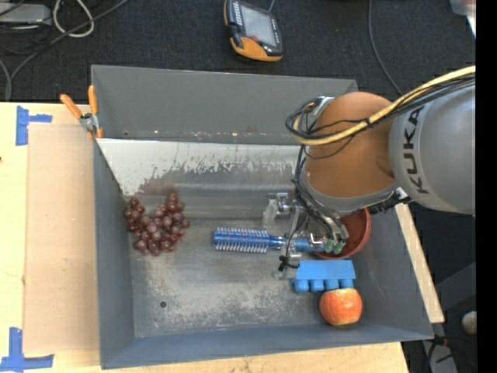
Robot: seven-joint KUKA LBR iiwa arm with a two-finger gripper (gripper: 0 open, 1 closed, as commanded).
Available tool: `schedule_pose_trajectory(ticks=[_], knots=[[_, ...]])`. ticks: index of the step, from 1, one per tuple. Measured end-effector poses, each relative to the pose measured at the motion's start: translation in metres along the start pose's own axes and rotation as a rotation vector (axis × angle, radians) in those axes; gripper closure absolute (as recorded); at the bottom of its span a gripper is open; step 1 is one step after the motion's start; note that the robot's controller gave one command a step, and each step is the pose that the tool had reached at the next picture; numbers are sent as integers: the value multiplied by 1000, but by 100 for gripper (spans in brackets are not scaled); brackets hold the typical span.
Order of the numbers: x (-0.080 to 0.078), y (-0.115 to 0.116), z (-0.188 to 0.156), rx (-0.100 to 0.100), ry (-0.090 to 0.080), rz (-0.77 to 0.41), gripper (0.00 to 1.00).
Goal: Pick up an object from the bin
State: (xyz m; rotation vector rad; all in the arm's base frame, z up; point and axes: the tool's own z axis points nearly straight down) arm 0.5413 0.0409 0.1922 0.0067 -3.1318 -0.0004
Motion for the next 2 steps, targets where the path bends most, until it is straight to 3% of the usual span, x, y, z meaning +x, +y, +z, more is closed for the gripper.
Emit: schedule_pose_trajectory(ticks=[1, 2], knots=[[-2, 0, -5, 0, -8, 2, 0], [-76, -1, 126, -1, -5, -114, 0]])
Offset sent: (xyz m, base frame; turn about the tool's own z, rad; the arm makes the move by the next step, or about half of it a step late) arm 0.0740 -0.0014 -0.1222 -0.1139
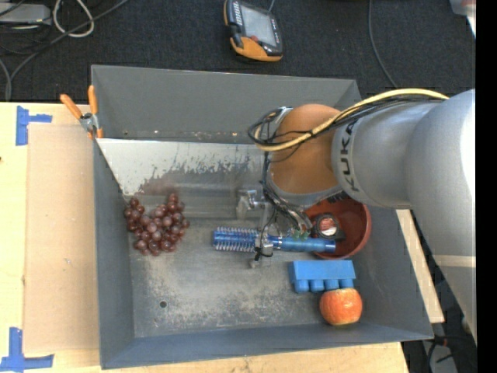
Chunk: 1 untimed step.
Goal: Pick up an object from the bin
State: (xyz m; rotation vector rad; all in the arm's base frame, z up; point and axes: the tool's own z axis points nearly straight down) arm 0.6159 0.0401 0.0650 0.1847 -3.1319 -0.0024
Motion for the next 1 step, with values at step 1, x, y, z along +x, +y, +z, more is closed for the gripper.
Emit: schedule_pose_trajectory(ticks=[1], knots=[[0, -1, -4, -1, -6, 183, 0]])
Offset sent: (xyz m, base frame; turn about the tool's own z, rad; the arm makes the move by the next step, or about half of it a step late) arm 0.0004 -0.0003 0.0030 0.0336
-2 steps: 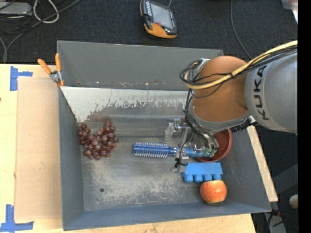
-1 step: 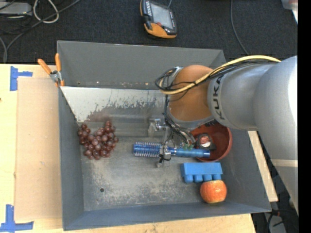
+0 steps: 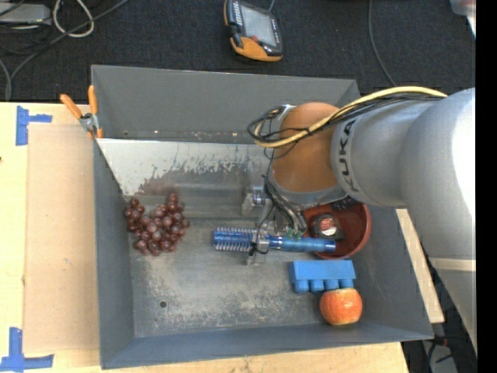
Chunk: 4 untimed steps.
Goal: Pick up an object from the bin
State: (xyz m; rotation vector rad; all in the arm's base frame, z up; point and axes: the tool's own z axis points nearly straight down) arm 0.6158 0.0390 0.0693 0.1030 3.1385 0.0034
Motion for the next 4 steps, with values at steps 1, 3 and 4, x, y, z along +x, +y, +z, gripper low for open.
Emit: schedule_pose_trajectory(ticks=[1, 3, 4], knots=[[-1, 1, 1, -1, 5, -149, 0], [0, 2, 2, -2, 7, -140, 100], [0, 2, 2, -3, 7, -140, 100]])
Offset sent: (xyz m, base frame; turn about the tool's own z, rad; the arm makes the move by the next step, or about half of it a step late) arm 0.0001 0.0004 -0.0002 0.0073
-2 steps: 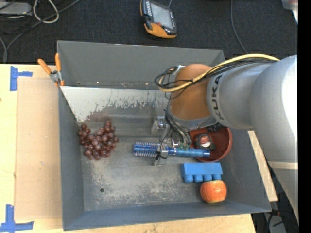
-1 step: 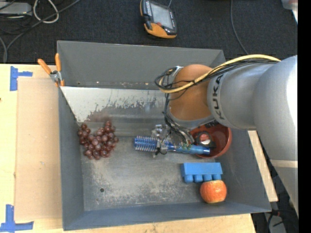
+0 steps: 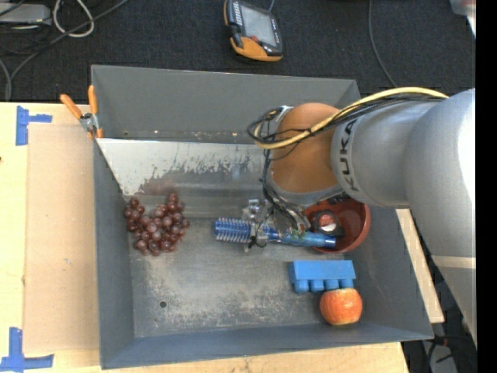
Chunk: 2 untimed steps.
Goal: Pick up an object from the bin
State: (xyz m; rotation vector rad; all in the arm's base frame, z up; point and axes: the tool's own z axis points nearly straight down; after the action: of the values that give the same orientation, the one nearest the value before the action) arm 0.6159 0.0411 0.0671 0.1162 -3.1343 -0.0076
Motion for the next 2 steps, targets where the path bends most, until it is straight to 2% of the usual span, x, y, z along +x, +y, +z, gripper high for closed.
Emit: schedule_pose_trajectory(ticks=[2], knots=[[2, 0, -37, 0, 5, 1, 100]])
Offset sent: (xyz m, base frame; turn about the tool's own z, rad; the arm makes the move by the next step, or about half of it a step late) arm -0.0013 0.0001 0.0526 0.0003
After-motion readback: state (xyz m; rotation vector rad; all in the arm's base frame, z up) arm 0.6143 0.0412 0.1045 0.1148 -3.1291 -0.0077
